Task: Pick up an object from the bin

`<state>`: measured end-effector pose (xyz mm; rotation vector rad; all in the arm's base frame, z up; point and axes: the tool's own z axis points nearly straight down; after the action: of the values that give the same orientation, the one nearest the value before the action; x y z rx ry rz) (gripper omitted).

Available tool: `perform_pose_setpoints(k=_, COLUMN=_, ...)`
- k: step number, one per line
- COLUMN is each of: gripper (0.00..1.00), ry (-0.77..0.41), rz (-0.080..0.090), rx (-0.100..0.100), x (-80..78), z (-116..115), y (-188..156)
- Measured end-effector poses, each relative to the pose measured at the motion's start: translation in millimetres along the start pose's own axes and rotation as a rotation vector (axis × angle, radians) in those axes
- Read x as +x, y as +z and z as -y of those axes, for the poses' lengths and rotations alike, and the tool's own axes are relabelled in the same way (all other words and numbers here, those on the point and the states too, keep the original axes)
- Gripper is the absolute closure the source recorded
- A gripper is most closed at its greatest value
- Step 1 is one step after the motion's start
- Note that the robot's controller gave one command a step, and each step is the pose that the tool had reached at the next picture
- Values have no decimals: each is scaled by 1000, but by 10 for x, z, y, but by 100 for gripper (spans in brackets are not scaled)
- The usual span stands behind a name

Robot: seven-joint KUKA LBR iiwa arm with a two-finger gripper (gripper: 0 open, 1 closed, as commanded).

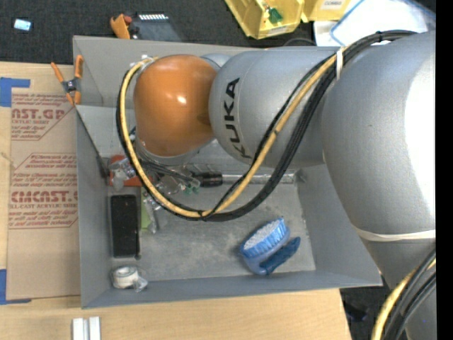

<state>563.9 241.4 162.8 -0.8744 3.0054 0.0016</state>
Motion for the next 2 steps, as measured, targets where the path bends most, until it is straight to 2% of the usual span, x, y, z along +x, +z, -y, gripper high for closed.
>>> perform_pose_setpoints(k=1, gripper=0, ry=-260, rz=-7, rx=-3, x=100, z=-126, y=208)
perform_pose_setpoints(k=2, gripper=0, ry=-568, rz=-6, rx=-2, x=196, z=-119, y=963)
